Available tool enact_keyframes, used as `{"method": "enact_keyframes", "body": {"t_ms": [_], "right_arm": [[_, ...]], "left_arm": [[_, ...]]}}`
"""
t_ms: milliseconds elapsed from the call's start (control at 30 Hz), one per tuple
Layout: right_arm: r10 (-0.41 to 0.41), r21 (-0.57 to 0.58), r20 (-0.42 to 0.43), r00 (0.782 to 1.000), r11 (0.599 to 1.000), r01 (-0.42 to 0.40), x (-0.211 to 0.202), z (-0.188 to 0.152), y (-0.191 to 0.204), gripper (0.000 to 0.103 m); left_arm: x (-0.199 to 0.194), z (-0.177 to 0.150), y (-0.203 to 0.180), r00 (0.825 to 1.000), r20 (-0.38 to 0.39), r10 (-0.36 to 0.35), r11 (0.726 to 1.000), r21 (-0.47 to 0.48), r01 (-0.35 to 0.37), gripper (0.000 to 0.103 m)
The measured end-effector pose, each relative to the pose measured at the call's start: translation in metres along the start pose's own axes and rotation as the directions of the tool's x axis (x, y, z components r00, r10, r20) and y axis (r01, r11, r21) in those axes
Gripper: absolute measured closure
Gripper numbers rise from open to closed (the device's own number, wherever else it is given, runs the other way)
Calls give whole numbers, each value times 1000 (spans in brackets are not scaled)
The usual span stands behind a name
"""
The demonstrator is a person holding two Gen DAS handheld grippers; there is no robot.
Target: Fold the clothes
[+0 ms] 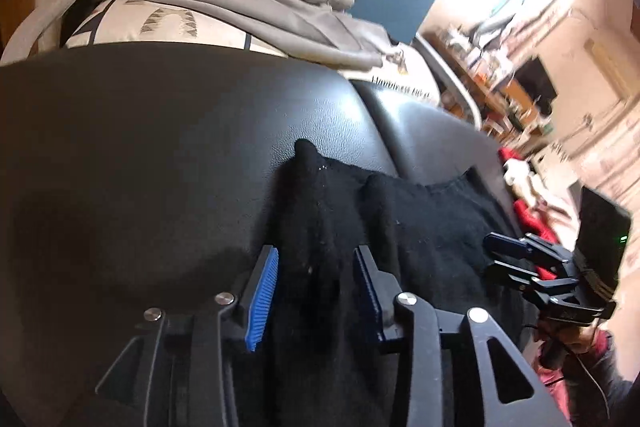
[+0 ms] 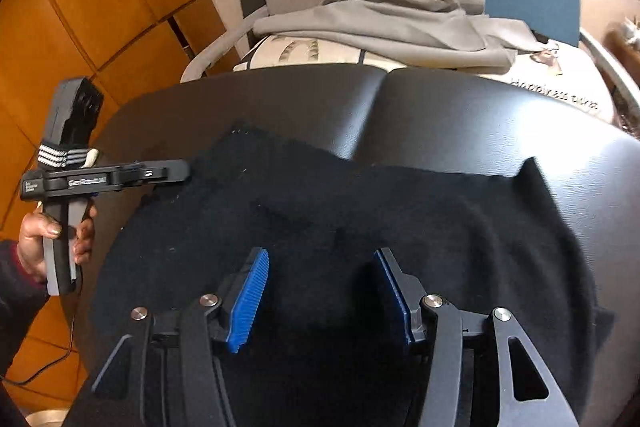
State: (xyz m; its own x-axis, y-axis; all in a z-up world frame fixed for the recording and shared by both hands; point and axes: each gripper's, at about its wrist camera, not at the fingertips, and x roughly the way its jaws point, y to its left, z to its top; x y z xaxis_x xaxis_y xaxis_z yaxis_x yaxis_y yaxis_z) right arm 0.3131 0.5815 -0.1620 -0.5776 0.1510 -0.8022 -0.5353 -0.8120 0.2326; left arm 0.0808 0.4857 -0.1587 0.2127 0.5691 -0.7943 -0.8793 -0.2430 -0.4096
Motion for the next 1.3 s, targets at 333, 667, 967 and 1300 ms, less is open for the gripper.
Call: {"method": "enact_keyframes", "body": {"t_ms": [333, 667, 967, 1300], "right_arm": [[-35, 9, 88, 996, 999, 34, 3, -1, 6, 97], [5, 149, 87, 996, 989, -18, -27, -17, -18, 84], [-98, 392, 99, 990, 919, 51, -90, -114, -69, 59], [-115, 379, 127, 985, 924, 59, -101, -172, -62, 60]], "left_arm": [[-20, -17, 18, 988, 117, 104, 992, -78, -96, 94], [-37, -29, 13, 962, 175, 208, 974, -129, -187, 82], [-53, -102, -52, 971, 198, 132, 990, 27, -140, 84], [-52, -151, -41, 983, 132, 126, 991, -65, -118, 85]]}}
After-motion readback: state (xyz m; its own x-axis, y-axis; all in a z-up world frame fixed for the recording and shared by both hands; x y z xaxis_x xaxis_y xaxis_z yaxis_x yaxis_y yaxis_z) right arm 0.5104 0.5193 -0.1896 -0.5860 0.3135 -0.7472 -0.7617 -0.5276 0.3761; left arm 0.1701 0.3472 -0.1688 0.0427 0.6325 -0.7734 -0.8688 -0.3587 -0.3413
